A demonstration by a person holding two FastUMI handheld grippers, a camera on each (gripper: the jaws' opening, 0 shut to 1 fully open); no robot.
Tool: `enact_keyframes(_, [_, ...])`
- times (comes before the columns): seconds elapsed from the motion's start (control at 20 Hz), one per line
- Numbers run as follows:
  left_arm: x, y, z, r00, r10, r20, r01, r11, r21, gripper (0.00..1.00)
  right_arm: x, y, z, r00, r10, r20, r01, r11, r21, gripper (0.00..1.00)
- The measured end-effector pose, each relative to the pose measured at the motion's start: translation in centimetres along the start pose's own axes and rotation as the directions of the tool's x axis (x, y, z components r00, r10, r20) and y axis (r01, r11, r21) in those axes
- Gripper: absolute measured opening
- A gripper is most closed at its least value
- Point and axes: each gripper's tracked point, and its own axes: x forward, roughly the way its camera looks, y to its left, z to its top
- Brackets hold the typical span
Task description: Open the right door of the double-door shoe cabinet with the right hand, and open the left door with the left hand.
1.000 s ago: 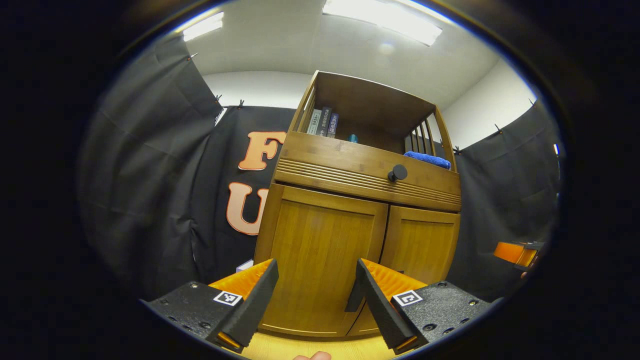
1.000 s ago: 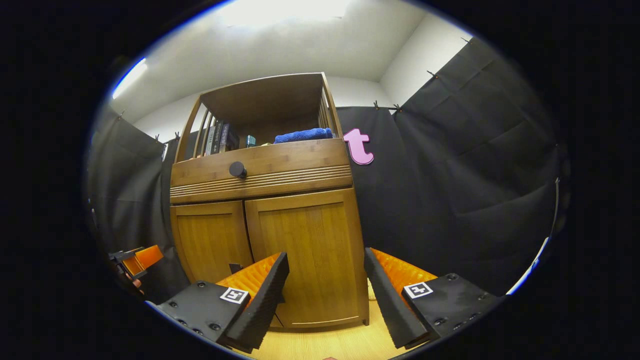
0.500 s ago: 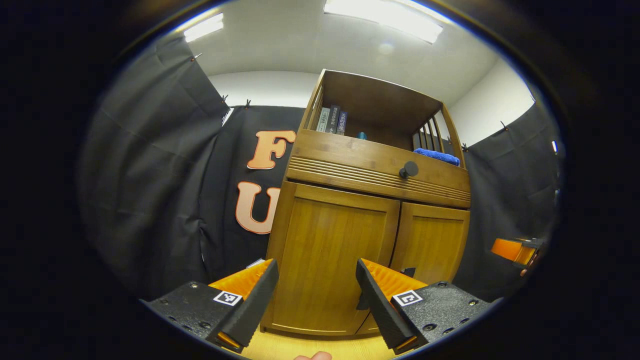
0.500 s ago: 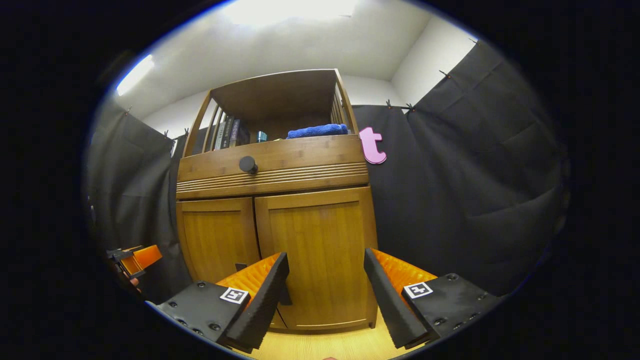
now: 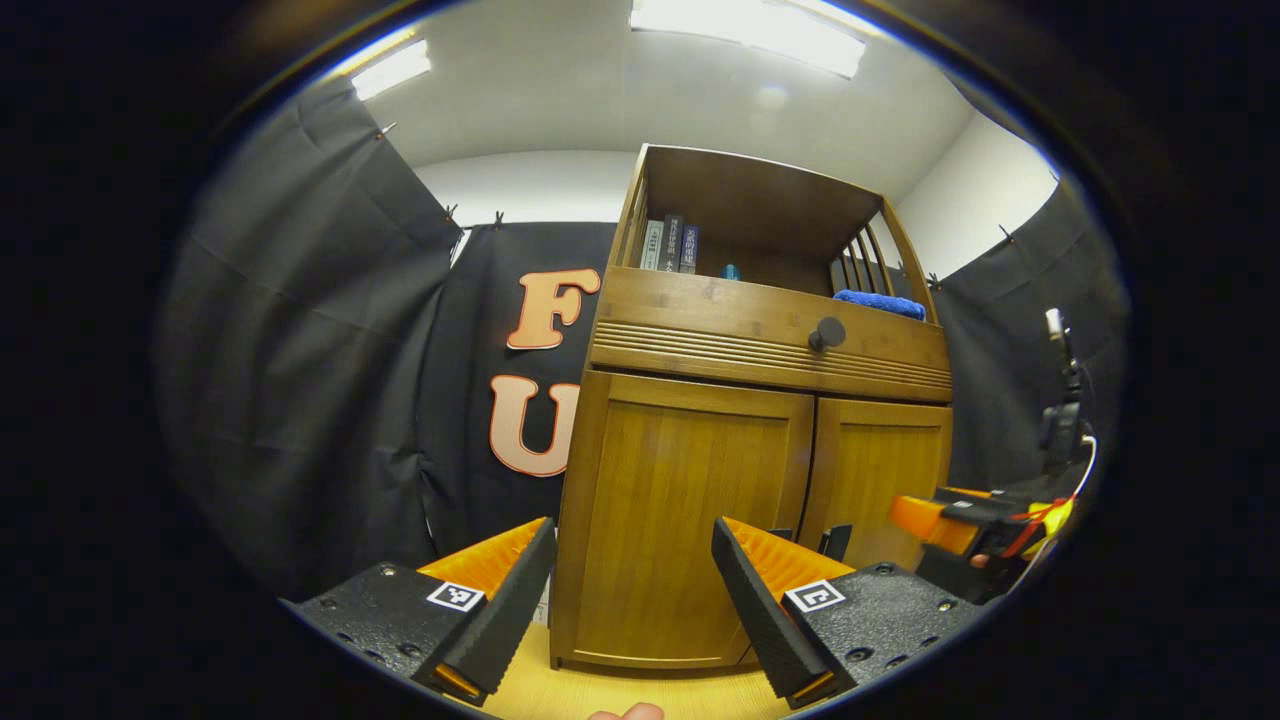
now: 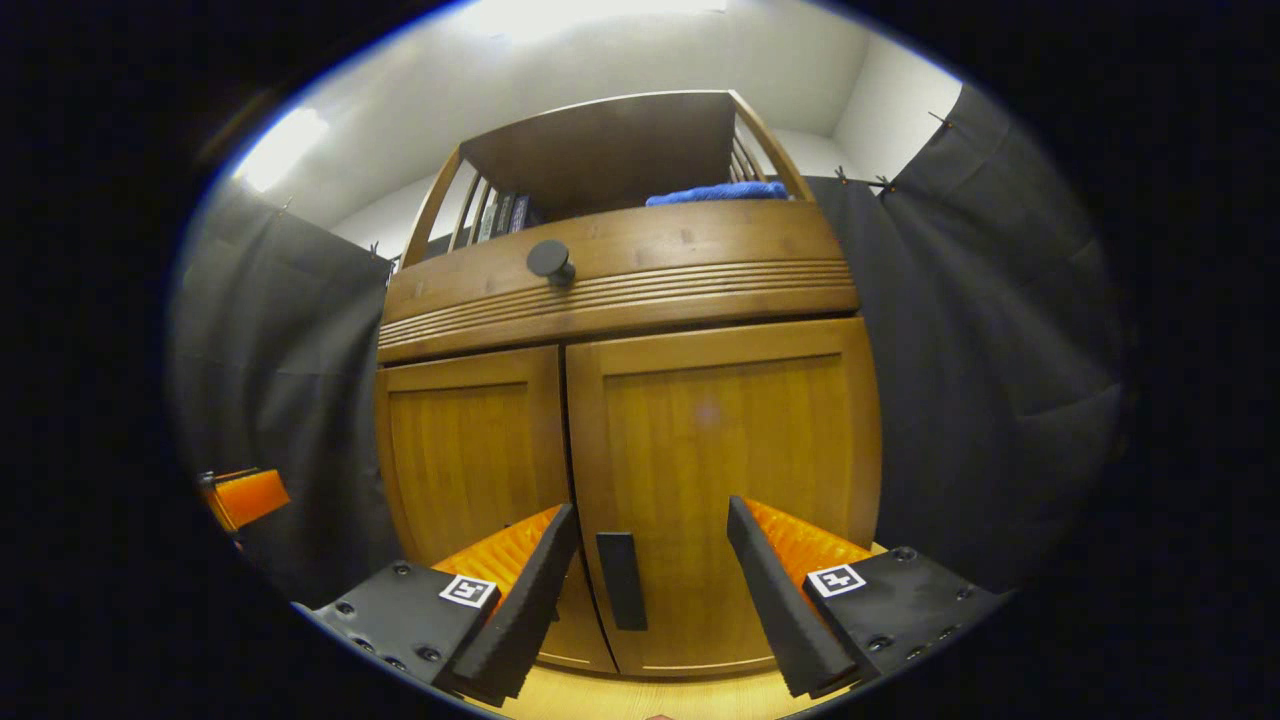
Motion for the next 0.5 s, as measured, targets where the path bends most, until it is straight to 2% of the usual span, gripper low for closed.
enact_keyframes(0.05, [-0.3, 0.2, 0.1, 1.000, 0.005, 0.004, -0.005, 1.000, 0.003, 0.94, 1.3, 0.4, -1.0, 1.000, 0.002, -0.015, -0.002, 1.000, 0.000, 0.97])
enact_keyframes(0.1, [-0.5, 0.5, 0.3, 1.000, 0.011, 0.006, -0.011, 1.000, 0.006, 0.94, 2.2, 0.5, -2.1, 0.999, -0.008, -0.038, 0.008, 1.000, -0.003, 0.89])
enact_keyframes(0.15, [-0.8, 0.8, 0.4, 1.000, 0.018, 0.009, -0.019, 1.000, 0.010, 0.94, 3.4, 0.6, -3.1, 0.998, -0.017, -0.061, 0.016, 1.000, -0.006, 0.97])
enact_keyframes(0.25, [-1.0, 1.2, 0.4, 0.999, 0.031, 0.011, -0.032, 0.999, 0.015, 0.94, 5.2, 0.6, -5.2, 0.994, -0.038, -0.104, 0.037, 0.999, -0.005, 0.98])
enact_keyframes(0.3, [-1.1, 1.5, 0.4, 0.999, 0.037, 0.009, -0.037, 0.999, 0.018, 0.91, 5.7, 0.5, -6.1, 0.991, -0.051, -0.125, 0.052, 0.999, 0.000, 0.98])
enact_keyframes(0.45, [-1.5, 2.3, 0.4, 0.998, 0.056, 0.003, -0.056, 0.998, 0.028, 0.94, 6.9, 0.5, -7.7, 0.985, -0.062, -0.159, 0.063, 0.998, 0.002, 0.98])
enact_keyframes(0.5, [-1.4, 2.5, 0.4, 0.998, 0.061, 0.001, -0.061, 0.998, 0.031, 0.91, 7.4, 0.3, -8.2, 0.983, -0.069, -0.170, 0.068, 0.998, -0.007, 0.98])
